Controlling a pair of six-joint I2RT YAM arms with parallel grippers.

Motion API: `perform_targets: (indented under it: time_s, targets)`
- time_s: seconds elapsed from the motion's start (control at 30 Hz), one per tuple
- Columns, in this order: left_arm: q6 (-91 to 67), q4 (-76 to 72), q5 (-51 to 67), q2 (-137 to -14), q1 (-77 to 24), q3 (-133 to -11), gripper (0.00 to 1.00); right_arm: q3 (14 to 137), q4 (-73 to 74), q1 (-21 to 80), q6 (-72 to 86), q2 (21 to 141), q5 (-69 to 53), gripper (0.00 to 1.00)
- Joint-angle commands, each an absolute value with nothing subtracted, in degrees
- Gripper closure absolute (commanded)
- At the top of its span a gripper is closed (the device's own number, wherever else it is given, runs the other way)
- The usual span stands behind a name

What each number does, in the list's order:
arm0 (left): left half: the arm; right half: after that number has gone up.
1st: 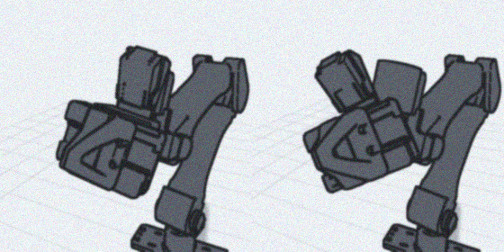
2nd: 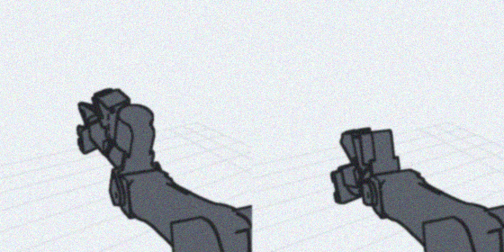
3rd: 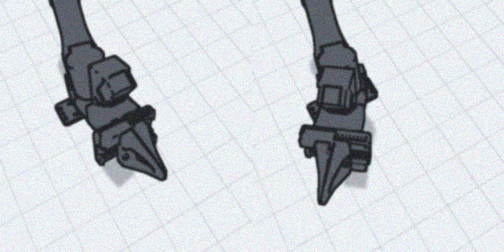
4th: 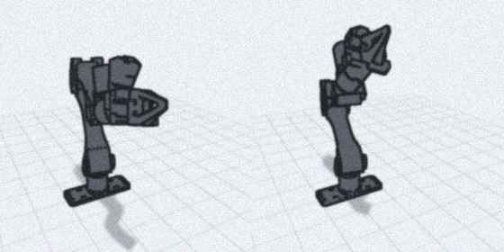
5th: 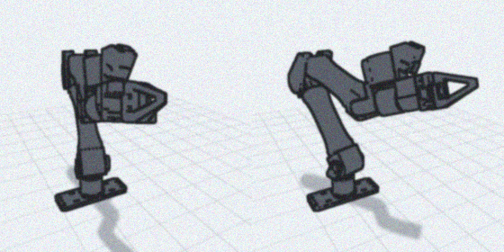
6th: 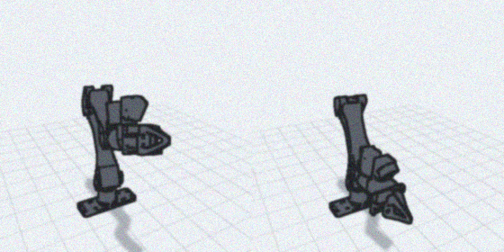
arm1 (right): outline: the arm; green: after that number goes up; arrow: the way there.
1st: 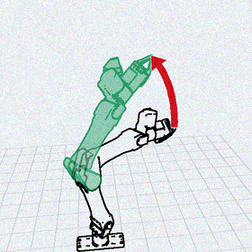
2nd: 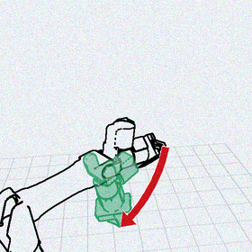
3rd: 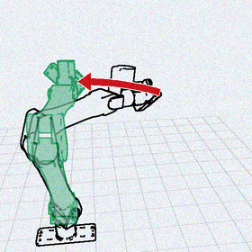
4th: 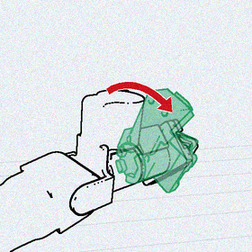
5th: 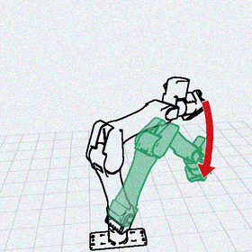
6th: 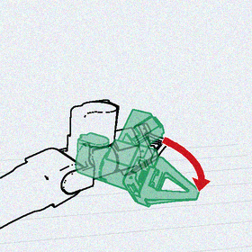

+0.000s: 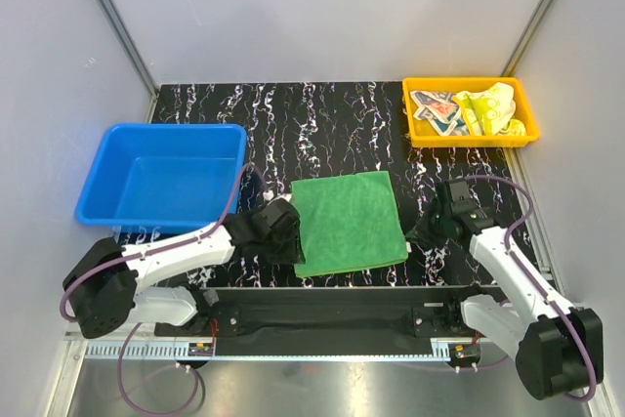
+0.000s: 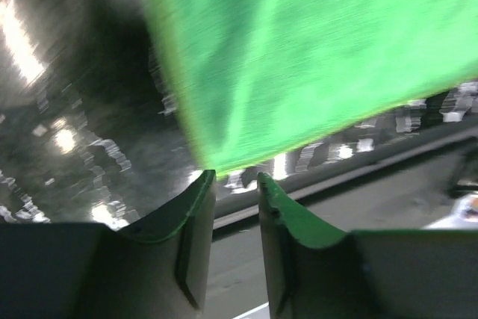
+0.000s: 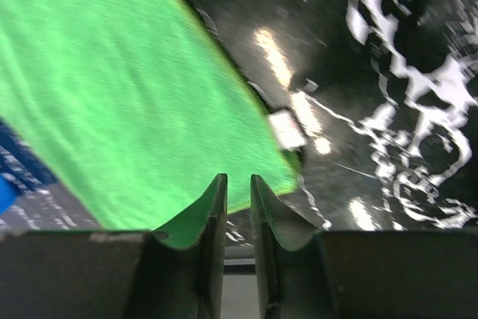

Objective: Fold and stack the towels
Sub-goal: Fold the towel

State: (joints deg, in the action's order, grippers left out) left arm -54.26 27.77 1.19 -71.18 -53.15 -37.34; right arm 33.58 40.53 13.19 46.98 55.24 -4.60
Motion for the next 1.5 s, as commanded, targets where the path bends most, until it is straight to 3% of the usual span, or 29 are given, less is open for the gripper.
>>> perform_targets:
  time_s: [0.0, 0.27, 0.47, 0.67, 0.77, 0.9, 1.03, 1.23, 1.47]
  targets:
    - [-51.51, 25.85, 1.93, -71.18, -53.35, -42.18, 0.66, 37.53, 38.6, 13.36, 45.53, 58.16, -5.71, 0.76]
    - [-51.94, 19.61, 4.75, -80.15, -53.53, -39.83, 0.66, 29.63, 33.05, 14.24, 48.69, 62.58, -9.14, 0.78]
    - [-52.3, 21.26, 0.88, -79.98, -53.52, -37.88, 0.66, 29.09, 37.44, 15.29, 51.42, 57.04, -5.53, 0.75]
    - [-50.28, 23.28, 0.18, -75.77, -53.26, -40.5, 0.59, 31.11, 37.62, 16.96, 50.02, 57.91, -5.63, 0.78]
    - [-45.03, 26.0, -0.97, -75.76, -50.73, -46.46, 0.56, 36.02, 36.74, 16.96, 46.42, 62.39, -4.31, 0.77]
    - [-34.91, 31.28, -2.72, -80.4, -45.19, -57.37, 0.51, 51.8, 35.24, 16.96, 26.34, 75.28, -7.64, 0.64]
    - [-27.61, 34.36, -2.21, -87.42, -37.19, -67.66, 0.5, 60.63, 30.77, 16.88, 16.27, 83.31, -9.75, 0.57]
    - [-22.07, 37.78, 2.64, -102.79, -31.82, -82.41, 0.51, 74.34, 31.11, 16.08, 8.7, 98.77, -13.36, 0.6]
    - [-22.94, 38.67, 1.06, -114.15, -31.03, -88.15, 0.53, 82.26, 32.26, 15.38, 7.55, 113.54, -11.88, 0.63]
